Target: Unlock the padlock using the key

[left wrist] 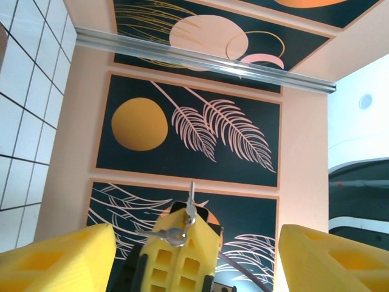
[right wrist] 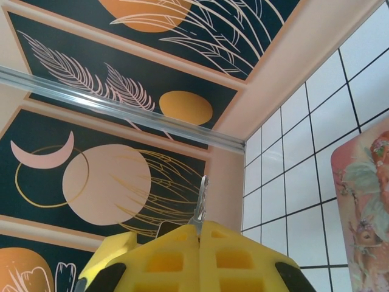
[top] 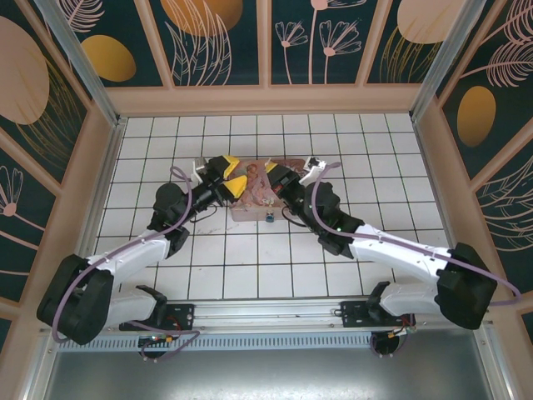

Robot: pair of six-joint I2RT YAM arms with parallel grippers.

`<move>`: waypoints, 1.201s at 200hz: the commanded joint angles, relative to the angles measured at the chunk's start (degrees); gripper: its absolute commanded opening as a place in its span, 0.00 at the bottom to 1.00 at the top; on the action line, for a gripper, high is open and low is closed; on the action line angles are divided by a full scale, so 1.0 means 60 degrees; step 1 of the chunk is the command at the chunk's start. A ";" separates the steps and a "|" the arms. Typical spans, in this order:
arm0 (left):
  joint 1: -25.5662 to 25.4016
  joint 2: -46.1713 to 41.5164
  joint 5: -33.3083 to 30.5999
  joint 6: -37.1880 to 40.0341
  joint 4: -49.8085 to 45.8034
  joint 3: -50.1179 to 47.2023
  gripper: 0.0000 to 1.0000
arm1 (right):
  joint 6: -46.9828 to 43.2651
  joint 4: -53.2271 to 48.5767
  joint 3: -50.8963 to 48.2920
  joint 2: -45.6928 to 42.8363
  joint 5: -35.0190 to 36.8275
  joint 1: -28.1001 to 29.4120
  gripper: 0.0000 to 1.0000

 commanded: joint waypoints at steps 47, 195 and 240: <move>-0.0160 0.0313 -0.0192 -0.0738 0.1384 0.0264 0.72 | 0.0641 0.1632 0.1003 0.1259 -0.0246 0.0060 0.00; -0.0162 0.0542 -0.0542 -0.0965 0.1877 0.0123 0.66 | 0.1306 0.2060 0.0935 0.1868 -0.0170 0.0482 0.00; -0.0163 0.0491 -0.0624 -0.0943 0.1862 0.0001 0.61 | 0.1290 0.1871 0.0799 0.1700 0.0056 0.0481 0.00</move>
